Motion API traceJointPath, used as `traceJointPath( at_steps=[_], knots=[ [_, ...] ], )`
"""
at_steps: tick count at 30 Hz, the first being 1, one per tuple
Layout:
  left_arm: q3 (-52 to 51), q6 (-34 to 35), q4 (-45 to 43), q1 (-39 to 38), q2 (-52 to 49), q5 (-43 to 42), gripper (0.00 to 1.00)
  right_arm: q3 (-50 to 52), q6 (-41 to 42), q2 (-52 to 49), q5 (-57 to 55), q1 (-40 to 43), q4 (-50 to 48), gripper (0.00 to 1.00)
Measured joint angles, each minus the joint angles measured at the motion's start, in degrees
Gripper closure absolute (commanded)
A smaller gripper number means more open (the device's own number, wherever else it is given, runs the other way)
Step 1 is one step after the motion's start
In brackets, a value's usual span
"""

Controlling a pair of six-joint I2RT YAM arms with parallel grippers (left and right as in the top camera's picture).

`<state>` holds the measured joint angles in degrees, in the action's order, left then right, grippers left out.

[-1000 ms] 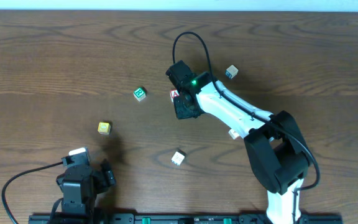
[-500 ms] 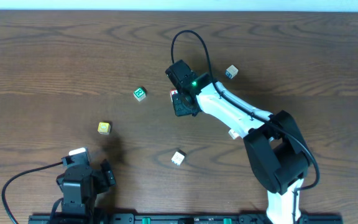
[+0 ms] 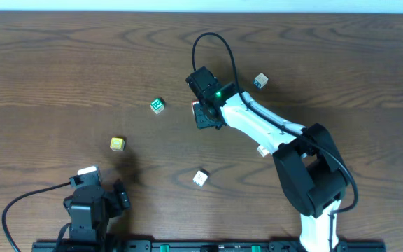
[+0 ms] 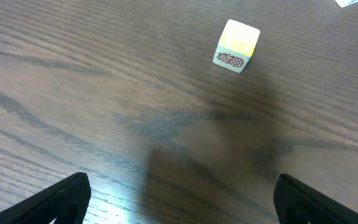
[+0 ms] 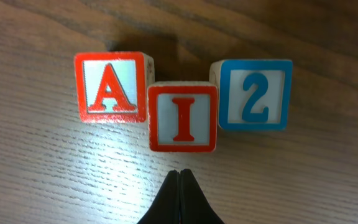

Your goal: Spell out Ai2

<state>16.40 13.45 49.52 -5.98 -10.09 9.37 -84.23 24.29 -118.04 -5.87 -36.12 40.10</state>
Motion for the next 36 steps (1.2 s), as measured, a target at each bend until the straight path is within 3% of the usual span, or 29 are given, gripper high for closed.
traceJointPath(
  at_steps=[36],
  knots=[
    [0.0, 0.0, 0.0, 0.0, 0.0, 0.0, 0.05, 0.0, -1.4, -0.9, 0.0, 0.0, -2.0, 0.99]
  ],
)
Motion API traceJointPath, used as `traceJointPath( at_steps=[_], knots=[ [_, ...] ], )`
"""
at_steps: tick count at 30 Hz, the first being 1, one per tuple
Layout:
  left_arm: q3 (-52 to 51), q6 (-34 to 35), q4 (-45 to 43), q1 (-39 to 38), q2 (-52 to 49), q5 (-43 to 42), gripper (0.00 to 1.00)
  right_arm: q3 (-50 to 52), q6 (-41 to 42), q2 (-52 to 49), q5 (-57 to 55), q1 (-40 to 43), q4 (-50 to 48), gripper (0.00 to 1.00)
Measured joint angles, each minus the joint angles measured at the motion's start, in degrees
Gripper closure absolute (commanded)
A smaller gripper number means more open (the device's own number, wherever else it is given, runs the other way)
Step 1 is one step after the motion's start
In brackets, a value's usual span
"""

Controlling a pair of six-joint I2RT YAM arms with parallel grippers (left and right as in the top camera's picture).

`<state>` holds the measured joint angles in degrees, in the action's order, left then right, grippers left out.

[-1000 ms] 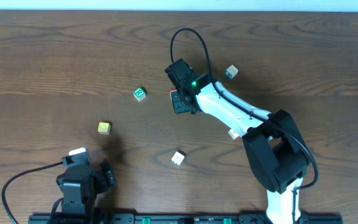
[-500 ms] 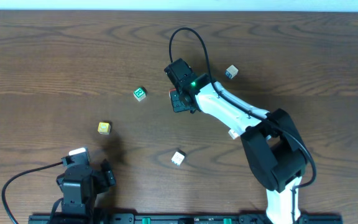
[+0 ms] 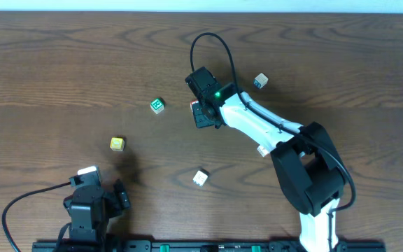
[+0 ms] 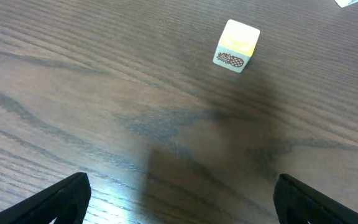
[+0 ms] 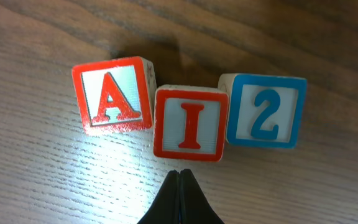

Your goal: Spell out Ai2

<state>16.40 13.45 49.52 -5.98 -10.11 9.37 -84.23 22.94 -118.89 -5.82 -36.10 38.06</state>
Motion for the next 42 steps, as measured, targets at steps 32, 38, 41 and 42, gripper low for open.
traceJointPath(
  at_steps=[32, 38, 41, 42],
  knots=[
    [0.0, 0.0, 0.0, 0.0, 0.0, 0.0, 0.05, -0.6, -4.1, 0.0, 7.5, 1.3, -0.9, 0.99],
    [0.0, 0.0, 0.0, 0.0, 0.0, 0.0, 0.05, -4.8, -8.5, 0.0, 9.3, 0.7, -5.1, 0.99],
    [0.0, 0.0, 0.0, 0.0, 0.0, 0.0, 0.05, -5.3, -10.2, 0.0, 9.7, -0.1, -7.5, 0.99],
    [0.0, 0.0, 0.0, 0.0, 0.0, 0.0, 0.05, -5.3, -10.7, 0.0, 9.9, -0.5, -7.7, 0.99]
  ],
)
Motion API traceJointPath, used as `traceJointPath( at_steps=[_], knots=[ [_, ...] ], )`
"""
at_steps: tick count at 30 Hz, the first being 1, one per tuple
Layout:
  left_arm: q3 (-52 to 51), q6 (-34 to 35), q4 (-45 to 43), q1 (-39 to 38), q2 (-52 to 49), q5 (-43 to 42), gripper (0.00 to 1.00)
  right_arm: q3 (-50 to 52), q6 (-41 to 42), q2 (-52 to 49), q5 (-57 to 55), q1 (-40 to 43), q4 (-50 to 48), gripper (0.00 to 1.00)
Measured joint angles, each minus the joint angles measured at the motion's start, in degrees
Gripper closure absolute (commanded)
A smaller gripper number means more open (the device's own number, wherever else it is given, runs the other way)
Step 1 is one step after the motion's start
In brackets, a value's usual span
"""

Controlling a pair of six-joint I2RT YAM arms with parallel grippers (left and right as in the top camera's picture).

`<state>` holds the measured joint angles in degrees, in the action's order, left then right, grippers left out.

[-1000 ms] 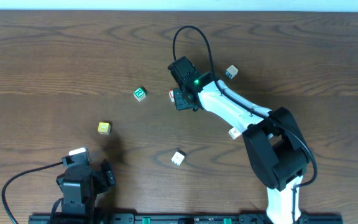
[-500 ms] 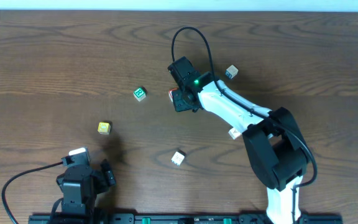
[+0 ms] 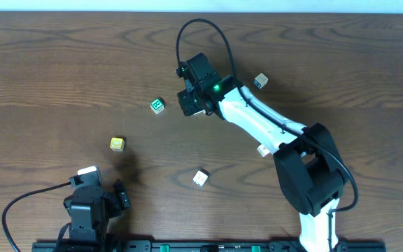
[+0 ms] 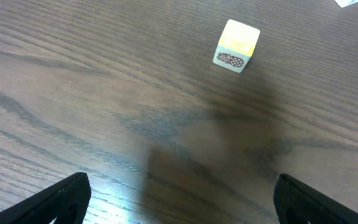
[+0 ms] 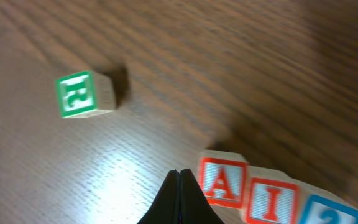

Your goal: Spell out Ai2

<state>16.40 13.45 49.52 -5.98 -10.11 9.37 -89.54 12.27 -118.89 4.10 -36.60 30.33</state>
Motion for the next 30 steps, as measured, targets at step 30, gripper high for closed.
traceJointPath(
  at_steps=[30],
  knots=[
    [0.0, 0.0, 0.0, 0.0, 0.0, 0.0, 0.05, 0.0, -2.3, -5.3, -2.9, -2.4, -3.3, 0.99]
  ],
)
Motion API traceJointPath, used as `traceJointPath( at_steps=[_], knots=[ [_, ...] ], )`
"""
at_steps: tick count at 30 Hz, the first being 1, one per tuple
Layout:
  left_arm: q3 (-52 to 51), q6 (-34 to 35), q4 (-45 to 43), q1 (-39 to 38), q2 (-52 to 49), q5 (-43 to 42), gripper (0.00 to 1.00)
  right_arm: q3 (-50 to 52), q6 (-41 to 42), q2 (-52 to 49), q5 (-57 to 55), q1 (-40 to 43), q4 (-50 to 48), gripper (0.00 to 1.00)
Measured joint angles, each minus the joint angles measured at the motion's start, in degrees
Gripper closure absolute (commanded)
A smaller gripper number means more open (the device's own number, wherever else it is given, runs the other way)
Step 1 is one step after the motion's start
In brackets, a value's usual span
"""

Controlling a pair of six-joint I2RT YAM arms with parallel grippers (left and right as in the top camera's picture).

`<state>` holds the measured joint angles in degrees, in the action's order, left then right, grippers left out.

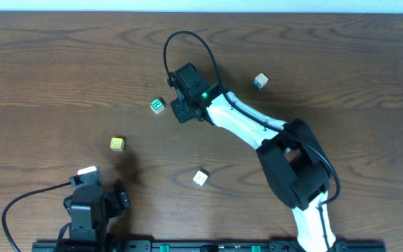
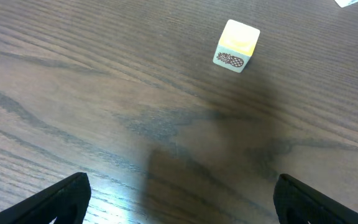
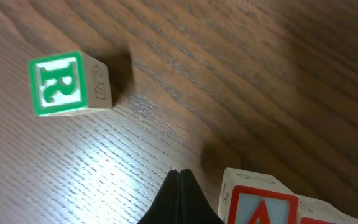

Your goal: Spell out Ai2

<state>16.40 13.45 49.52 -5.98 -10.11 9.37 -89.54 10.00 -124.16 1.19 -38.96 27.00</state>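
The red A block (image 3: pixel 261 200) shows only in the right wrist view, cut off at the bottom right, with a red sliver of the I block (image 3: pixel 307 218) beside it. The 2 block is out of view. In the overhead view my right arm covers the whole row. My right gripper (image 3: pixel 179 175) is shut and empty. It sits low over the wood just left of the A, and in the overhead view my right gripper (image 1: pixel 181 110) lies between the row and the green R block. My left gripper (image 2: pixel 182 200) stands open and empty near the front left.
A green R block (image 3: pixel 62 85) lies left of my right gripper, also seen as the green R block (image 1: pixel 157 105) from overhead. A yellow pineapple block (image 2: pixel 237 45) lies ahead of my left gripper. A white block (image 1: pixel 200 178) and a blue-marked block (image 1: pixel 260 81) lie apart.
My shut right gripper has moved further left. The I and 2 have slid out of its view, and the R block looks larger and nearer. The left arm has not moved.
First my shut right gripper stood right in front of the I, which sat nearer than the A and the 2. Then the I stood closer in line with them. Later the gripper was up and left of the row, and now it is beside the A.
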Motion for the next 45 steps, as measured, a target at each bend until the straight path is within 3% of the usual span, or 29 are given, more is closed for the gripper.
traceJointPath(
  at_steps=[34, 39, 42, 45],
  knots=[
    [0.0, 0.0, 0.0, 0.0, 0.0, 0.0, 0.05, -0.1, 0.2, -0.8, -7.3, 0.0, -1.3, 0.99],
    [0.0, 0.0, 0.0, 0.0, 0.0, 0.0, 0.05, -4.3, 0.3, -1.1, -7.4, 0.0, 1.7, 0.99],
    [0.0, 0.0, 0.0, 0.0, 0.0, 0.0, 0.05, -10.4, 0.4, -1.0, -7.5, 0.0, 5.7, 0.89],
    [0.0, 0.0, 0.0, 0.0, 0.0, 0.0, 0.05, -16.2, 0.4, 0.3, -7.6, 0.2, 9.9, 0.62]
  ],
)
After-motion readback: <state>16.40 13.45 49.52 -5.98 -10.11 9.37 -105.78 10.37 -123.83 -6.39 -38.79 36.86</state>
